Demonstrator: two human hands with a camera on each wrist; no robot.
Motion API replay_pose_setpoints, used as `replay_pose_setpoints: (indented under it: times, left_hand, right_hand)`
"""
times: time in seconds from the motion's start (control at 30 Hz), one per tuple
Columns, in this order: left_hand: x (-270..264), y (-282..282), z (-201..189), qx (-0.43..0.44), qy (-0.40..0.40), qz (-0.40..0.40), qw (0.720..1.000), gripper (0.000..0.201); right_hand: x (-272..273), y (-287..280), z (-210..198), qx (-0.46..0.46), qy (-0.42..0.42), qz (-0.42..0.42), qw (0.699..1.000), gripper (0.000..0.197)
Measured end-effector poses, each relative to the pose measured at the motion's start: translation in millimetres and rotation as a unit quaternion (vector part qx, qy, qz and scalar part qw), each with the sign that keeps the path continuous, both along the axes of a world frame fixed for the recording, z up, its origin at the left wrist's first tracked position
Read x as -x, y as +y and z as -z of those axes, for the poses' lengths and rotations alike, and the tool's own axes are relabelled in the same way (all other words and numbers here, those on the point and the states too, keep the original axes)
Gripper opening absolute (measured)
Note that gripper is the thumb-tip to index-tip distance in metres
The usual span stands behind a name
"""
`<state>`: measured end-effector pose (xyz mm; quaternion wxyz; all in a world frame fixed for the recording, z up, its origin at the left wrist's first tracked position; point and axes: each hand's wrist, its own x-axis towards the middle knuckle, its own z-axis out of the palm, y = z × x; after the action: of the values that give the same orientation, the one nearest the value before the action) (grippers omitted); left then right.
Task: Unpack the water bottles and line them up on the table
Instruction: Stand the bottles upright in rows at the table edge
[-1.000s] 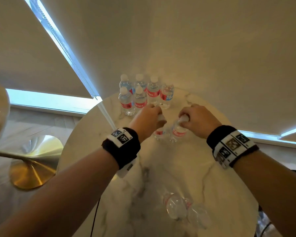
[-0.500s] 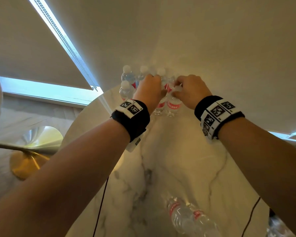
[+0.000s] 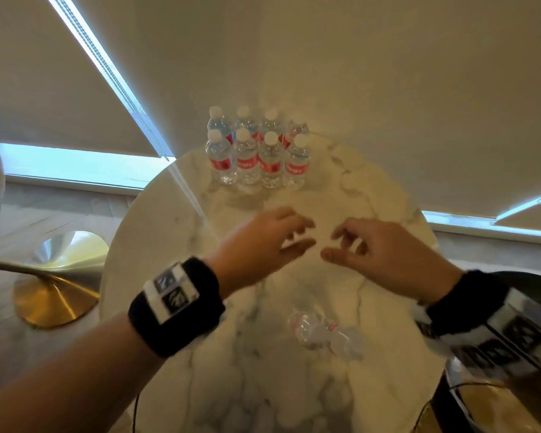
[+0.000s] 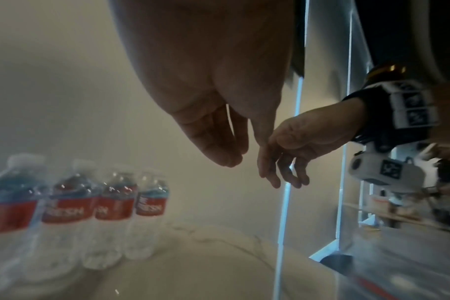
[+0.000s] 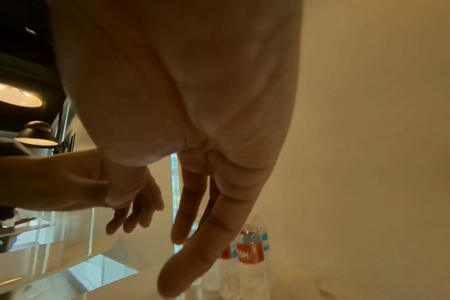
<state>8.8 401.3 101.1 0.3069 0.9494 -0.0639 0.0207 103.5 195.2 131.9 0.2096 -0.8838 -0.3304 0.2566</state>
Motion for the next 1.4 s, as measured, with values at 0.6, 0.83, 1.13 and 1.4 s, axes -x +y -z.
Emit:
replay_pose_setpoints:
  times: [0.6, 0.83, 1.13, 1.4]
  left_hand:
    - [35.7, -52.1, 34.0, 0.006, 0.159, 0.107, 0.981, 0.038]
    - [-80.5, -31.3, 59.3, 0.0, 0.087, 0.064, 0.994, 0.037]
    - [-209.4, 14.7, 56.0, -0.07, 0.041, -0.01, 0.997, 0.038]
    - [-220.1, 18.9, 67.7, -0.073, -0.027, -0.061, 0.995, 0.038]
  right_hand:
    - [52.1, -67.6, 51.0, 0.018, 0.024, 0.0, 1.0, 0.026]
    - [-82.6, -1.3, 50.2, 0.059, -0.09, 0.072, 0.992, 0.03]
    - [-219.9, 98.0, 53.5, 0.03, -0.119, 0.083, 0.989, 0.025]
    - [-238.1, 133.7, 58.2, 0.002, -0.114, 0.053, 0.992, 0.022]
